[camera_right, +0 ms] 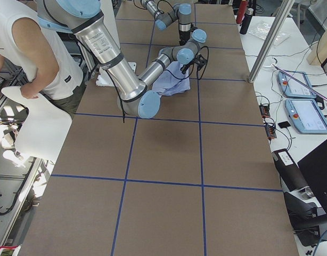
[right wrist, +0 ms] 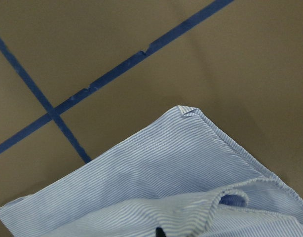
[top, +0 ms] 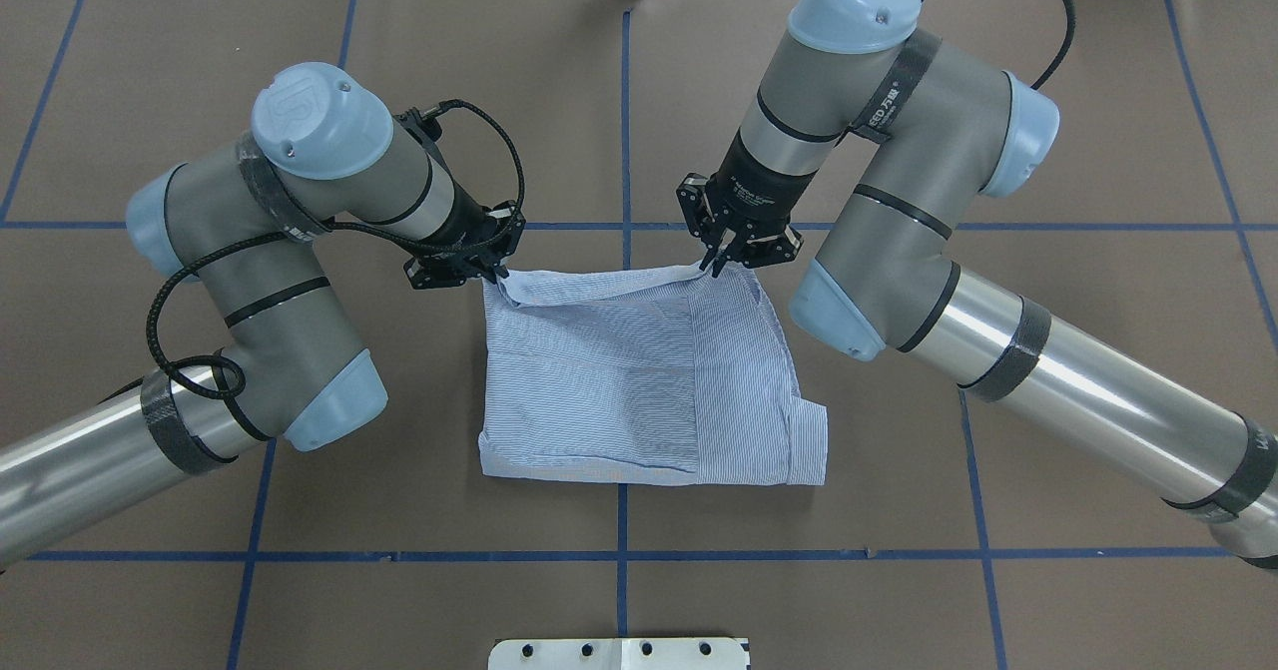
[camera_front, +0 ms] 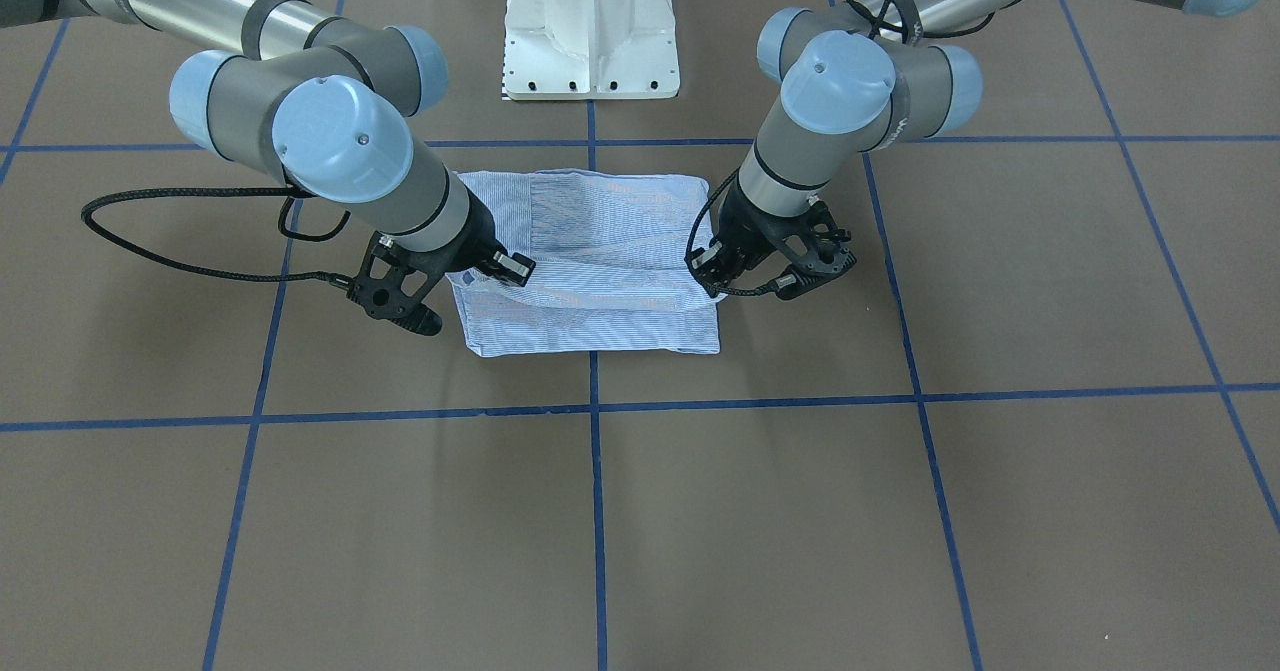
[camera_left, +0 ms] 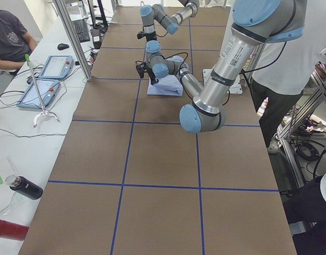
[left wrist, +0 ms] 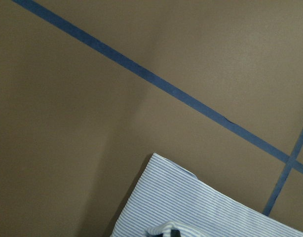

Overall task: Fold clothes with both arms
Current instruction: 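Open both grippers and raise them away from the folded shirt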

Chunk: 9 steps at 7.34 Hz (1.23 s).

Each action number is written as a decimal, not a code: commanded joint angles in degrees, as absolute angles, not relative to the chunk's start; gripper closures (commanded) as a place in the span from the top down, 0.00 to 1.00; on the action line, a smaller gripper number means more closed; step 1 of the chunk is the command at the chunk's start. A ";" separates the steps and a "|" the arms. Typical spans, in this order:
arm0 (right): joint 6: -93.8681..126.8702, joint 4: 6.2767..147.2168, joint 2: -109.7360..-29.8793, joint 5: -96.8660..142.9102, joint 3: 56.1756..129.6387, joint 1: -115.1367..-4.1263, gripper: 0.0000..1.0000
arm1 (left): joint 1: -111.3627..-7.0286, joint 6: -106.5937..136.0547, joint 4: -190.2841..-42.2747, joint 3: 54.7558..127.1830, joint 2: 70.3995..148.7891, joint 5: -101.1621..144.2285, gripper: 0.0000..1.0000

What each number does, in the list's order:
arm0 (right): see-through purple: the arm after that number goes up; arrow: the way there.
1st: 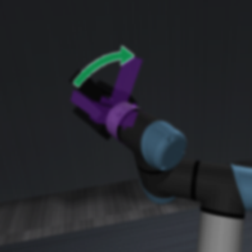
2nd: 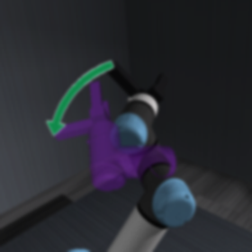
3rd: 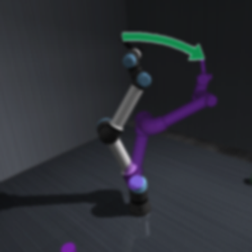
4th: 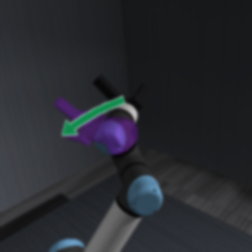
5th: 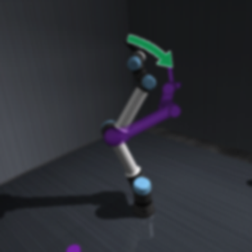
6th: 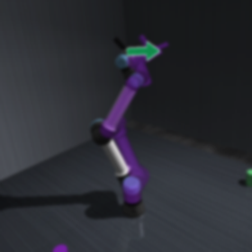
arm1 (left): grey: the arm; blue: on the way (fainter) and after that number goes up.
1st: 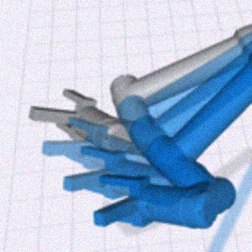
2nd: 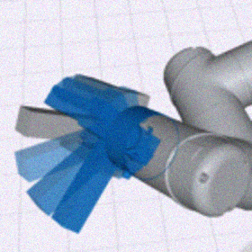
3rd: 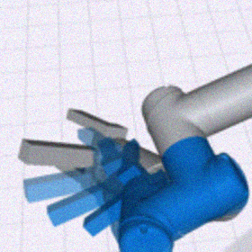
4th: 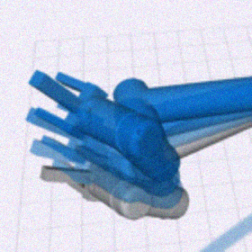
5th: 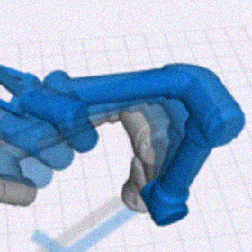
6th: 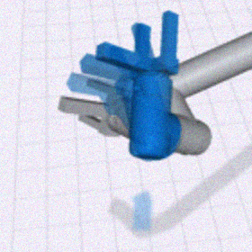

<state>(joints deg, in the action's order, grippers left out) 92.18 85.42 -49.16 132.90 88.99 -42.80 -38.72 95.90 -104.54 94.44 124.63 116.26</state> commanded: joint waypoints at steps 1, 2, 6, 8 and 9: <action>91.41 83.41 -50.18 132.71 88.86 -46.20 1.00 | -42.77 95.71 -102.49 96.76 124.28 116.71 1.00; 89.75 83.32 -50.27 133.15 89.38 -46.93 1.00 | -44.54 93.45 -99.61 96.94 124.10 116.72 1.00; 82.40 81.29 -50.44 124.83 92.71 -45.61 1.00 | -48.50 76.79 -89.93 115.09 112.54 116.72 1.00; 68.38 85.22 -53.42 123.57 93.07 -51.99 1.00 | -53.31 64.93 -89.83 118.38 106.81 116.81 1.00; 55.59 92.04 -54.83 123.92 94.99 -55.25 1.00 | -58.13 53.03 -89.91 118.04 104.00 117.07 1.00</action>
<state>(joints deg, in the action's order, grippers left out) 69.55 85.39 -53.00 123.82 93.33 -50.92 -53.01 65.46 -90.00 117.41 107.54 116.83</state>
